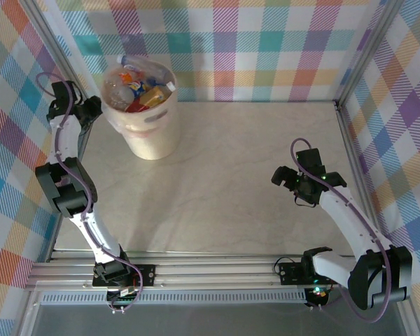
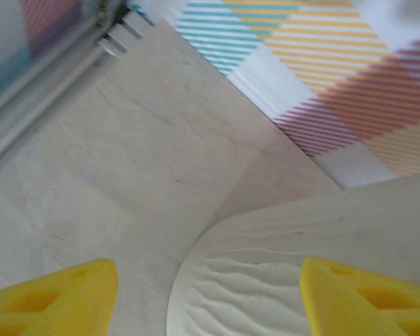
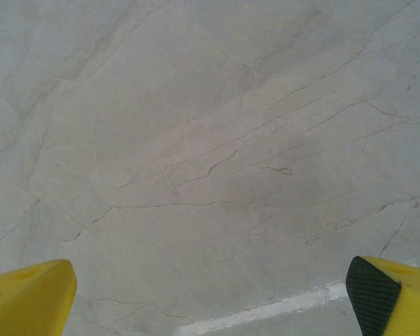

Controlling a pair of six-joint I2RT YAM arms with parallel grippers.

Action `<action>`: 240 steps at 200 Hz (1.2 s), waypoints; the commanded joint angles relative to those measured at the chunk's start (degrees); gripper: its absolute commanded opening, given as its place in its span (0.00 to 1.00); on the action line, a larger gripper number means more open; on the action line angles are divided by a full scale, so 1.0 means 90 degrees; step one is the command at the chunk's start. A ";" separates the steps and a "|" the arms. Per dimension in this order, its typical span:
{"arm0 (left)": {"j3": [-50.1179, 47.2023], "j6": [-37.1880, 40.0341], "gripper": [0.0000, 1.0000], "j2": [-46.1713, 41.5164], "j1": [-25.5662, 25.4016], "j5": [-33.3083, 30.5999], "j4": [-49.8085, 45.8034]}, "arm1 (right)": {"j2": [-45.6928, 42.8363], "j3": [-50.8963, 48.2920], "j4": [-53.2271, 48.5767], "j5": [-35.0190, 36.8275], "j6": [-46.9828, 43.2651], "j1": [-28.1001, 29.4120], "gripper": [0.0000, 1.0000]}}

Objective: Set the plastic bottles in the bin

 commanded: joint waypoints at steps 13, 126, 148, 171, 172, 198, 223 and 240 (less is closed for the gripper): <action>-0.0496 -0.0047 0.70 -0.0719 -0.0460 0.0430 0.0585 | -0.0205 -0.0129 -0.0012 0.0189 -0.0153 0.0018 1.00; -0.5229 0.0176 0.75 -0.4147 -0.0533 -0.1528 0.2835 | -0.1315 -0.0896 0.1043 0.1485 -0.1248 -0.0014 1.00; -0.6528 0.0474 0.77 -0.4878 -0.0642 -0.1735 0.3643 | -0.1671 -0.1222 0.1634 0.1644 -0.1570 -0.0023 1.00; -0.7743 0.0788 0.78 -0.5561 -0.0792 -0.1709 0.4665 | -0.2026 -0.1599 0.2314 0.1671 -0.1900 -0.0023 1.00; -0.7799 0.0799 0.78 -0.5589 -0.0798 -0.1709 0.4703 | -0.2042 -0.1614 0.2345 0.1652 -0.1935 -0.0023 1.00; -0.8628 0.1273 0.80 -0.6058 -0.0976 -0.1516 0.5275 | -0.2123 -0.1788 0.2842 0.1664 -0.2127 -0.0039 1.00; -0.9144 0.1638 0.81 -0.6285 -0.1144 -0.1381 0.5867 | -0.1998 -0.2030 0.3542 0.1543 -0.2661 -0.0043 1.00; -0.9376 0.1820 0.82 -0.6230 -0.1193 -0.1297 0.6216 | -0.1961 -0.2366 0.4253 0.1555 -0.3058 -0.0048 1.00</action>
